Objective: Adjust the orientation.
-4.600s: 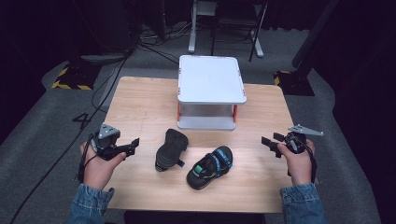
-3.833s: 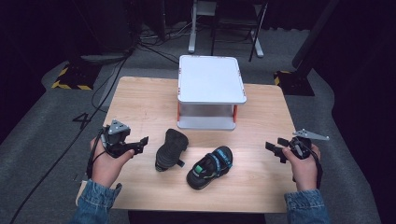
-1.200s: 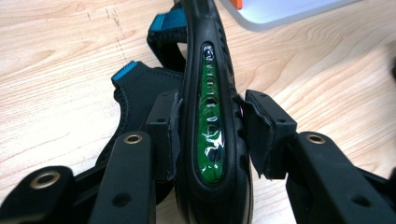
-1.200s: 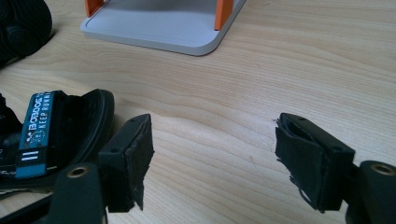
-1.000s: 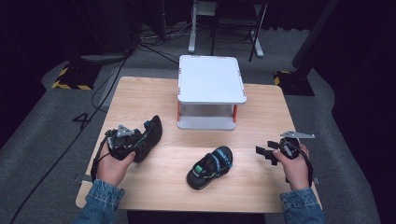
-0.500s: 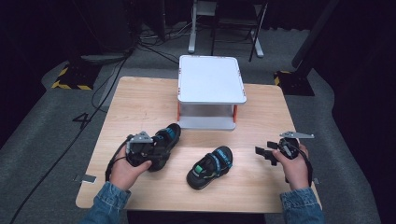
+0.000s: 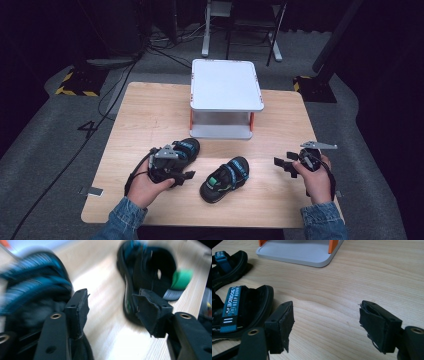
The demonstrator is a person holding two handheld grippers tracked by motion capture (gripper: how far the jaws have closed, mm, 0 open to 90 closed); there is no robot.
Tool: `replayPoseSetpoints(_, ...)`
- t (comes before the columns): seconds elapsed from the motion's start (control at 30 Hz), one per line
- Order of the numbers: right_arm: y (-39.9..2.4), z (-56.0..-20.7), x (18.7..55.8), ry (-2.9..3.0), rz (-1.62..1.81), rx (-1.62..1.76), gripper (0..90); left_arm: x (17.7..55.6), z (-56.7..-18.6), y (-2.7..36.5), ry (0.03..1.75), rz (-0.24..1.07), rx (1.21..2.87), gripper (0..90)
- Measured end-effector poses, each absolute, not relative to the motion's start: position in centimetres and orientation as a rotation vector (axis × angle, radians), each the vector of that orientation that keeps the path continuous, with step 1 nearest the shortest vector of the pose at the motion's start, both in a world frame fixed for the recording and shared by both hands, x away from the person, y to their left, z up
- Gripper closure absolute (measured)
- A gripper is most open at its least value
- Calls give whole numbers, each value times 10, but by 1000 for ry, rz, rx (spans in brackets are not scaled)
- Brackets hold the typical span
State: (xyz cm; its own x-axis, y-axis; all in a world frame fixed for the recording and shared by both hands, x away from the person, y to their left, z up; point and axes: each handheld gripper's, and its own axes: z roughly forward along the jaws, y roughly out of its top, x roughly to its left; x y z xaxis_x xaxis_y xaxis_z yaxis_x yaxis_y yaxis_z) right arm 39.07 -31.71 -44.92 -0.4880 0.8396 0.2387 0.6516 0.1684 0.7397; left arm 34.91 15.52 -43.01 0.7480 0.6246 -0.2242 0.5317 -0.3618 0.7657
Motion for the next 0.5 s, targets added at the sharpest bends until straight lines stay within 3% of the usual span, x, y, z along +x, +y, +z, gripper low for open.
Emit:
replayPoseSetpoints(0.07, -317, -449, 391, 2219, 1217, 1447, 280, 348, -419, 168, 910, 205, 1981, 394)
replayPoseSetpoints(0.1, -317, -450, 391, 2222, 1214, 1446, 280, 350, -413, 185, 1005, 347, 1960, 382)
replayPoseSetpoints(0.13, -317, -450, 391, 2222, 1214, 1446, 280, 350, -413, 185, 1005, 347, 1960, 368)
replayPoseSetpoints(0.17, -317, -450, 391, 2219, 1215, 1449, 280, 353, -413, 203, 1120, 476, 1958, 359)
replayPoseSetpoints(0.23, -317, -450, 391, 2217, 1214, 1449, 280, 355, -415, 211, 1157, 470, 1948, 360)
replayPoseSetpoints(0.33, -317, -449, 391, 2215, 1213, 1448, 281, 361, -425, 219, 1215, 334, 1972, 328)
replayPoseSetpoints(0.5, -316, -451, 392, 2218, 1206, 1451, 280, 366, -437, 203, 1168, 329, 2071, 318)
